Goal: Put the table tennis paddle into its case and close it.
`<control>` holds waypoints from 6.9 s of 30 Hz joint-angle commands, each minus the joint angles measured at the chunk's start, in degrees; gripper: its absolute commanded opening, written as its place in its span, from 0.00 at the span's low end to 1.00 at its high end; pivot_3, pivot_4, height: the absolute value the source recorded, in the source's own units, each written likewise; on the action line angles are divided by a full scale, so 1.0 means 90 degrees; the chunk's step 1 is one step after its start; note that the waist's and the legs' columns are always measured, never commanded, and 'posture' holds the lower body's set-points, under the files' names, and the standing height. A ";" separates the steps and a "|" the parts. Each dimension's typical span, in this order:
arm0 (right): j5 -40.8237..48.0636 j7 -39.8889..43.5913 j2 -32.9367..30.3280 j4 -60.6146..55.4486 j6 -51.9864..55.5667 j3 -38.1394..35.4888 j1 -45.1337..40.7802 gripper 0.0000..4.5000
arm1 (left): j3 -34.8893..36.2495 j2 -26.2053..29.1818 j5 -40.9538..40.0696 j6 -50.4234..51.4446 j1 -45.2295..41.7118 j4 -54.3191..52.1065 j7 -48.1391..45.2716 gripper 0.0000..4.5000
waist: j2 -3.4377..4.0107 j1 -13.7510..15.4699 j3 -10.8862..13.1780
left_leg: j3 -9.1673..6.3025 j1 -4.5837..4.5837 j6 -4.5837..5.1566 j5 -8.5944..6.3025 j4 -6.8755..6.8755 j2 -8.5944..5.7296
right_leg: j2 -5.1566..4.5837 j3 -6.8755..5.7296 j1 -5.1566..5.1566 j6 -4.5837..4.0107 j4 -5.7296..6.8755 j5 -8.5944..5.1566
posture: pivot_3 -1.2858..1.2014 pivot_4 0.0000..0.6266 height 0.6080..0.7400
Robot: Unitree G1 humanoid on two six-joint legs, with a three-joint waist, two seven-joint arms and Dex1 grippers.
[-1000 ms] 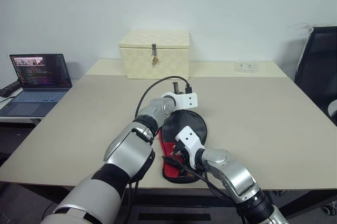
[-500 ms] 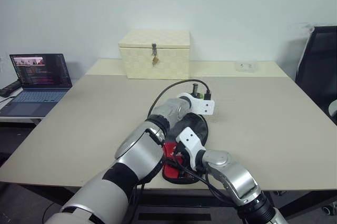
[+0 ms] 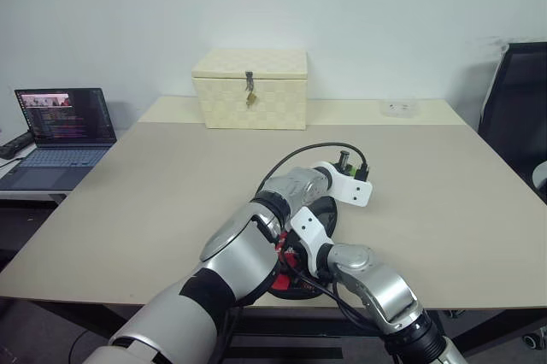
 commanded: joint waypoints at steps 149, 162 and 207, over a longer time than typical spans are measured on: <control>-0.1950 0.5097 -0.3126 0.4938 -0.4265 -0.0469 -0.2987 0.01 | 0.3029 0.1308 -0.4420 0.1280 0.2461 -0.1232 -0.6208 1.00 | 0.0008 -0.0041 0.0003 | 0.0017 0.0074 0.0001 0.0001 -0.0033 0.0039 | -0.0003 0.0016 0.0061 -0.0028 -0.0013 0.0014 | 0.52 0.24 1.00; -0.1053 0.5746 -0.3837 0.0661 -0.1636 -0.0629 -0.1196 0.01 | 0.2590 0.1389 -0.4077 0.1013 0.2674 -0.1163 -0.6454 1.00 | 0.0009 -0.0004 0.0001 | 0.0014 0.0076 0.0000 0.0001 -0.0032 0.0040 | 0.0000 0.0013 0.0065 -0.0021 -0.0017 0.0010 | 0.52 0.24 1.00; 0.2853 0.3614 -0.4890 -0.3703 0.2390 -0.1294 0.0054 0.43 | 0.2645 0.0888 -0.3949 0.0879 0.2640 -0.1023 -0.5533 1.00 | -0.0002 0.0174 -0.0018 | -0.0007 0.0102 -0.0001 -0.0007 -0.0029 0.0021 | -0.0031 -0.0010 0.0155 0.0049 -0.0124 0.0007 | 0.52 0.24 1.00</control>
